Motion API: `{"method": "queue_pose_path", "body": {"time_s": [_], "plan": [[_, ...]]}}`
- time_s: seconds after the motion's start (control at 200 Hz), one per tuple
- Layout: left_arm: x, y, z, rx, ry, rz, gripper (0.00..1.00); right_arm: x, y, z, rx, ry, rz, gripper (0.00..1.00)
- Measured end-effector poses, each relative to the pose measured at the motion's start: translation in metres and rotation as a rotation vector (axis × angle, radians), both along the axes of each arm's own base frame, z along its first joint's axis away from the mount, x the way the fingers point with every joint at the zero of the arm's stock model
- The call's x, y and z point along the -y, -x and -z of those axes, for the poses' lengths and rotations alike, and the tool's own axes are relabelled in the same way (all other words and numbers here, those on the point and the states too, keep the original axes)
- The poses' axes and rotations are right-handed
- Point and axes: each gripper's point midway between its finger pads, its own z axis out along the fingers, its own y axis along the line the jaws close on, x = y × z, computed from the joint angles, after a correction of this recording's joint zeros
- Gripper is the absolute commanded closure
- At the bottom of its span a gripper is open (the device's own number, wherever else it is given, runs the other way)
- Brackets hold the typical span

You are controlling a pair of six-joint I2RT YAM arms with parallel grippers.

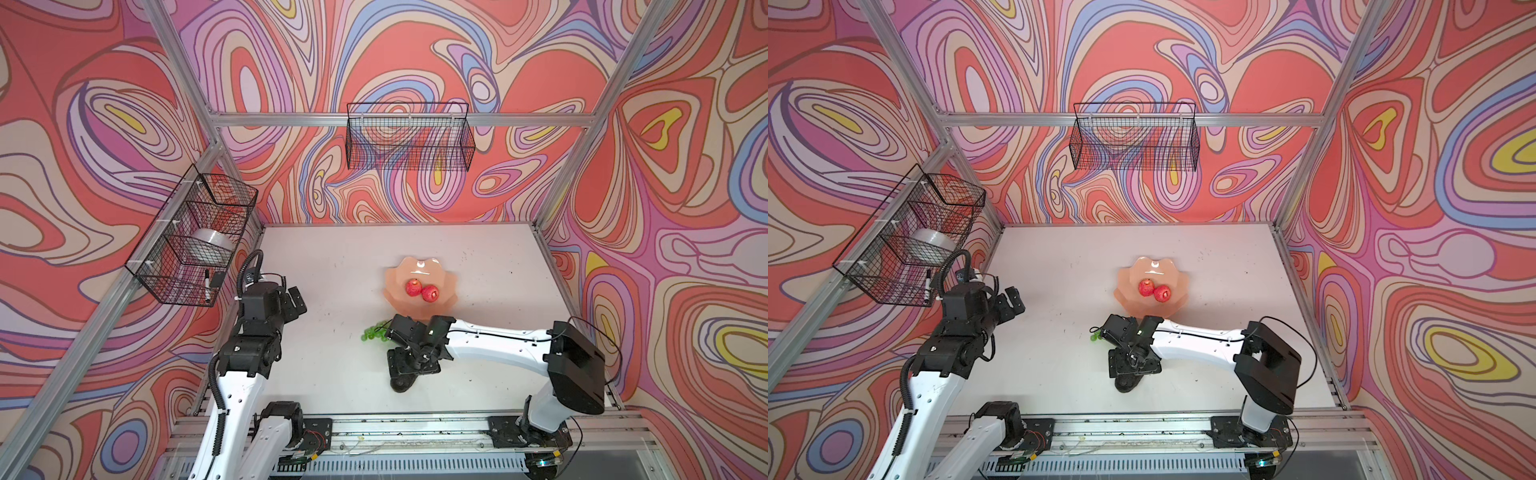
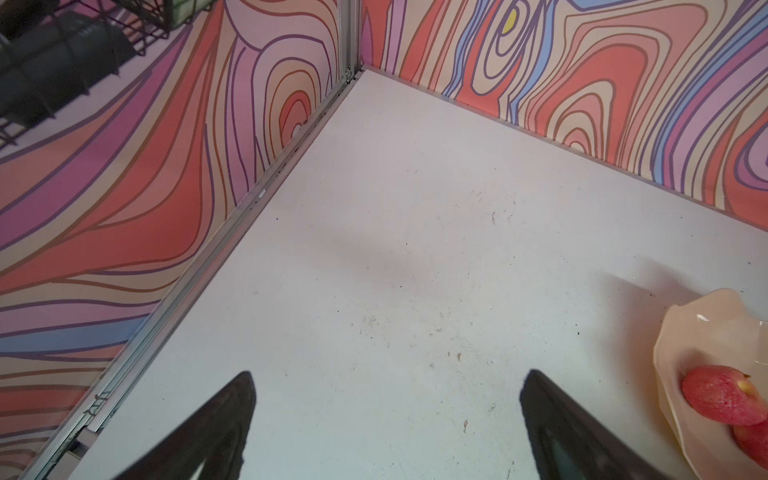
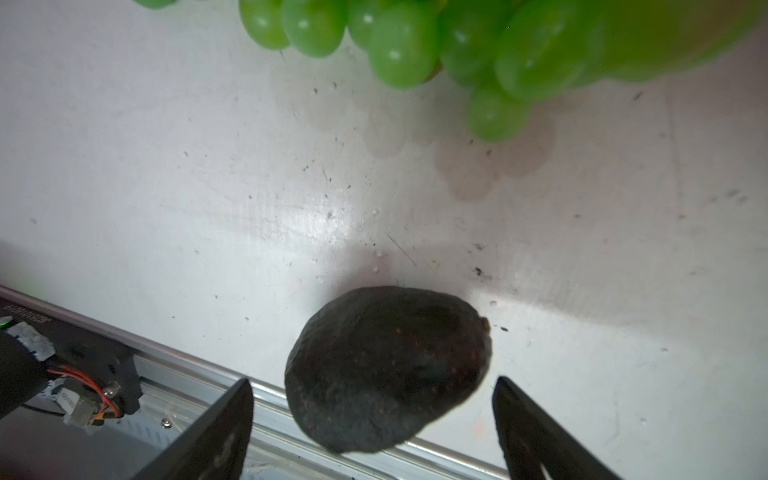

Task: Place and organize the fake fruits in the fruit bowl
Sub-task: 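Move the right gripper to the dark avocado and grasp it, then carry the avocado into the bowl and release it with the right gripper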

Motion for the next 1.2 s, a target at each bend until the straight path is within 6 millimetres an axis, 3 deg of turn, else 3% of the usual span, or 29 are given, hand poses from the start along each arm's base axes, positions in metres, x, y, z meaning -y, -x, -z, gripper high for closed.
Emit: {"method": "queue_pose_path", "body": {"time_s": [0.215, 0.396, 0.576, 0.736, 0.866, 0.961, 1.037, 1.107, 1.202], "plan": [[0.000, 0.002, -0.003, 0.012, 0.001, 0.001, 0.00, -0.005, 0.007, 0.019, -0.056, 0.020, -0.018, 0.09], [0.000, 0.003, -0.005, 0.019, 0.001, 0.001, 0.00, -0.008, 0.005, 0.035, -0.068, 0.056, -0.031, 0.23], [-0.001, 0.003, -0.004, 0.019, 0.001, -0.003, 0.00, -0.006, 0.001, 0.036, -0.042, 0.071, -0.036, 0.44], [-0.001, 0.003, -0.003, 0.016, 0.001, -0.005, 0.00, 0.003, -0.011, 0.025, 0.026, 0.130, -0.049, 0.49], [-0.001, 0.003, -0.003, 0.015, 0.001, -0.005, 0.00, 0.004, -0.040, -0.025, 0.140, 0.111, -0.066, 0.50], [-0.002, 0.003, -0.003, 0.016, 0.003, -0.006, 0.00, 0.012, -0.082, -0.073, 0.257, 0.055, -0.035, 0.50], [-0.002, 0.003, -0.003, 0.016, 0.006, -0.009, 0.00, 0.026, -0.116, -0.099, 0.334, 0.047, -0.002, 0.50], [-0.003, 0.003, -0.003, 0.017, 0.008, -0.013, 0.00, 0.037, -0.146, -0.111, 0.393, 0.065, 0.014, 0.50], [-0.003, 0.003, -0.003, 0.018, 0.008, -0.014, 0.00, 0.041, -0.177, -0.108, 0.442, 0.123, -0.014, 0.51]]}}
